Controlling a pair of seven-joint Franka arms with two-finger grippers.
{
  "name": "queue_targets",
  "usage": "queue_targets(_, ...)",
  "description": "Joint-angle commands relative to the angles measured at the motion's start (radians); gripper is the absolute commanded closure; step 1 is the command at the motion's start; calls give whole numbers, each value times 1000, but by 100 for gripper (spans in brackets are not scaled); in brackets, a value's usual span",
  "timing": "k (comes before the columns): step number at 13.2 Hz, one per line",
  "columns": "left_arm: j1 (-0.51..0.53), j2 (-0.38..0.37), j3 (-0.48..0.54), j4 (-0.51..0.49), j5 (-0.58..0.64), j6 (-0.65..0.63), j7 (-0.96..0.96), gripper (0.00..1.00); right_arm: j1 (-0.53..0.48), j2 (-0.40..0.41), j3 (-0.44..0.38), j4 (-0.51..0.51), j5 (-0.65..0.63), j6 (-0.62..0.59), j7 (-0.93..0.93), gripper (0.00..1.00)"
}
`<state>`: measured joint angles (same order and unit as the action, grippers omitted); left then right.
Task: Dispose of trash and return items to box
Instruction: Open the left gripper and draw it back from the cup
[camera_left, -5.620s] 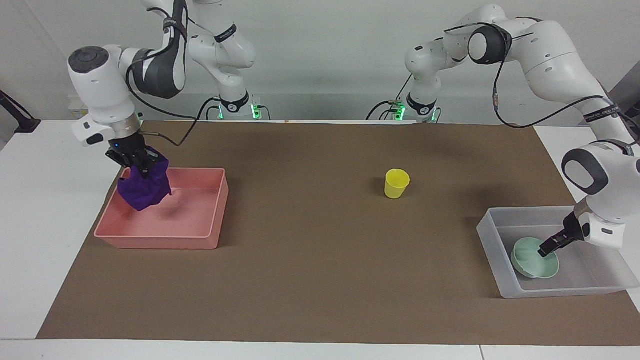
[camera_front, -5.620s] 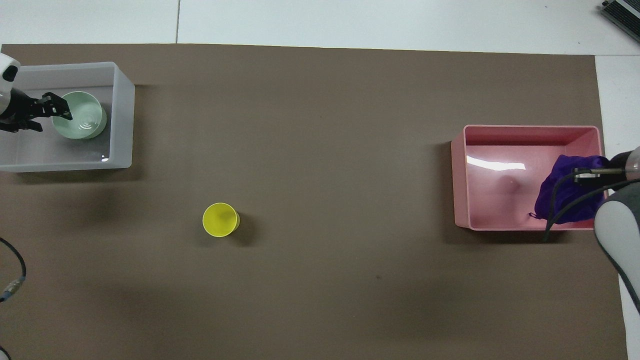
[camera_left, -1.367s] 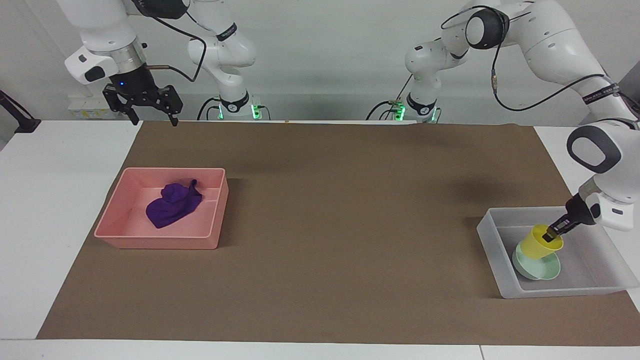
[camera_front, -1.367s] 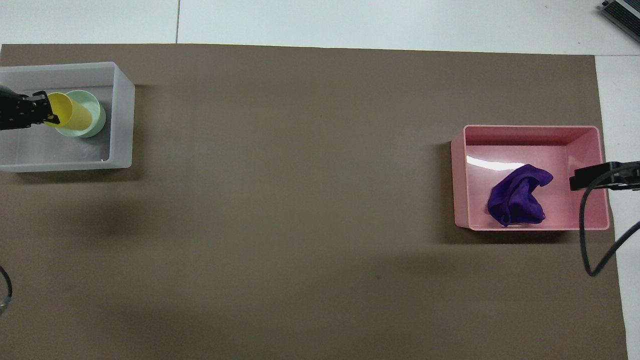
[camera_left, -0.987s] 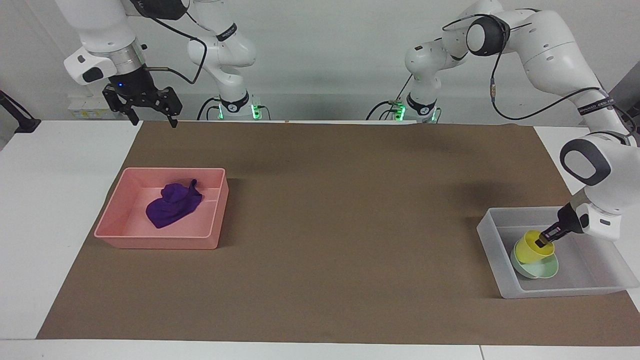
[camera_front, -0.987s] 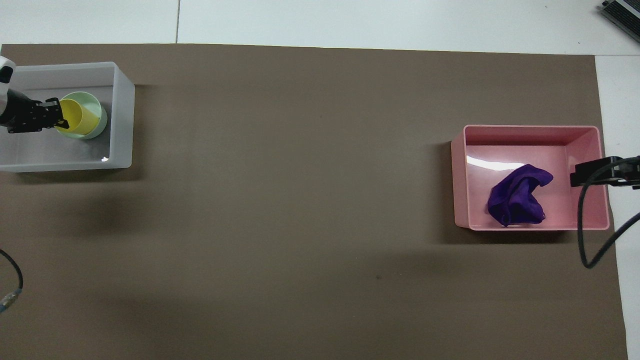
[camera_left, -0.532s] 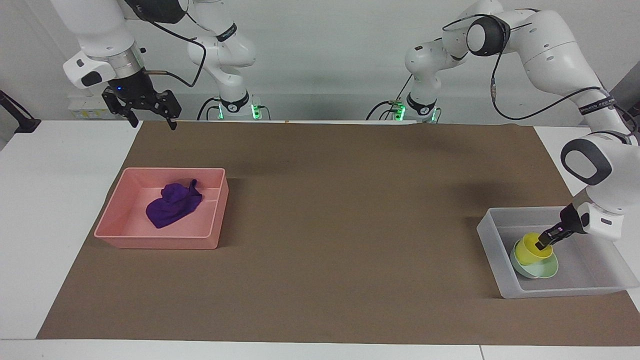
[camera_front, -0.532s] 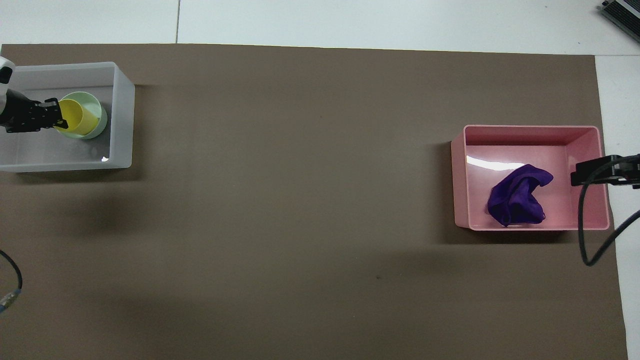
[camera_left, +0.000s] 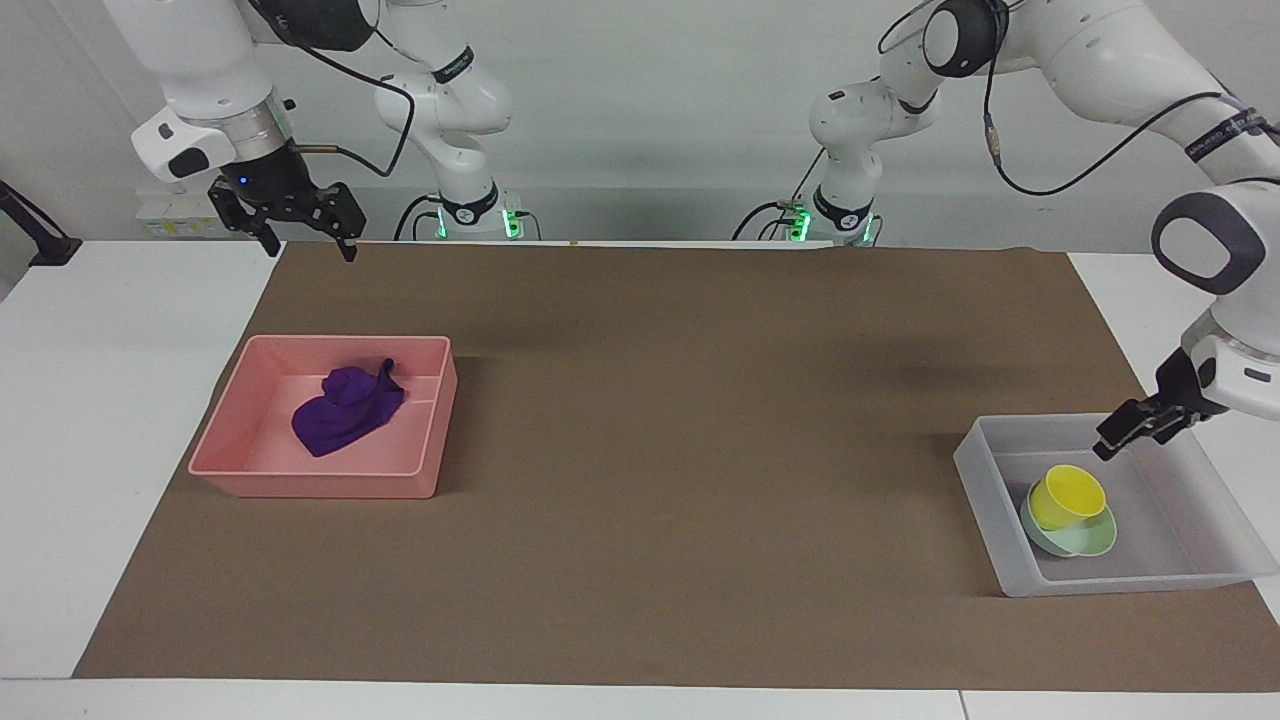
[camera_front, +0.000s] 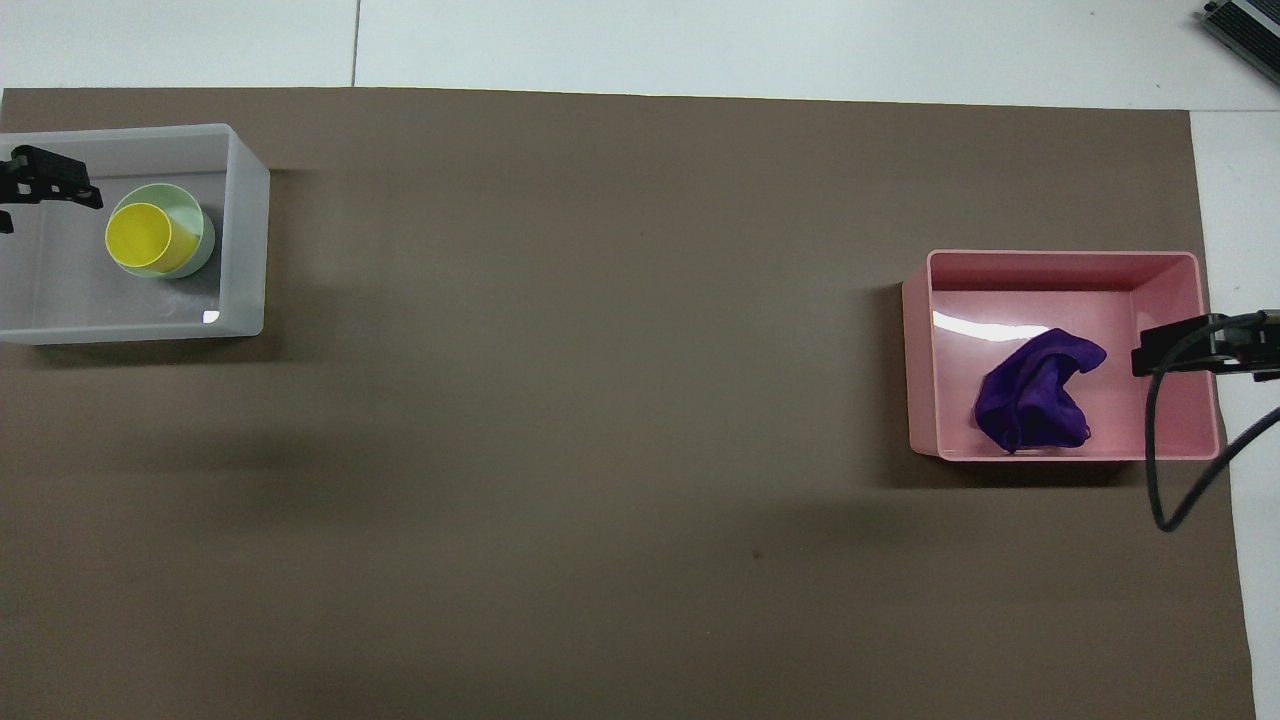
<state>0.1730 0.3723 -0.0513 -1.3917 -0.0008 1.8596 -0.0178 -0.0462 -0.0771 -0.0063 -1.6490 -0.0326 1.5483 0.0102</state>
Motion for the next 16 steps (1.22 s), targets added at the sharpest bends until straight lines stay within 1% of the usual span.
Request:
queue_targets(1,-122,-87,15,-29,64,-219,-30,0,-6,-12,6,-12,2,-10,4,0)
queue_targets(2,-142,-125,11,-42,65,-280,-42,0,-6,-12,6,-12,2,-10,4,0)
queue_targets(3,-147,-171,11,-82,58,-301,-44,0,-6,-12,6,-12,2,-10,4,0)
queue_targets(4,-156,-223,4,-155,51,-280,-45,0,-6,-12,6,-14,2,-10,4,0)
queue_targets(5,-167,-266,5,-218,50,-233,-45,0,-6,-13,6,-18,2,-10,4,0)
queue_targets(7,-185,-318,4,-240,51,-224,-36,0,-6,-18,5,-25,2,-10,4,0)
queue_targets(8,-190,-357,5,-287,51,-218,-34,0,-6,-18,6,-25,2,-10,4,0)
queue_targets(9,-190,-386,5,-314,51,-220,-39,0,-6,-18,6,-25,2,-10,4,0)
queue_targets(10,-201,-398,7,-325,51,-223,-30,0,-6,-18,6,-25,2,-10,4,0)
queue_targets(11,-242,-418,24,-331,51,-223,-27,0,-6,-18,6,-25,2,-10,4,0)
queue_targets(12,-254,-432,33,-343,51,-223,-28,0,-6,-18,5,-25,2,-10,4,0)
queue_targets(16,-227,-435,27,-332,51,-214,-24,0,-6,-18,6,-26,2,-8,4,0)
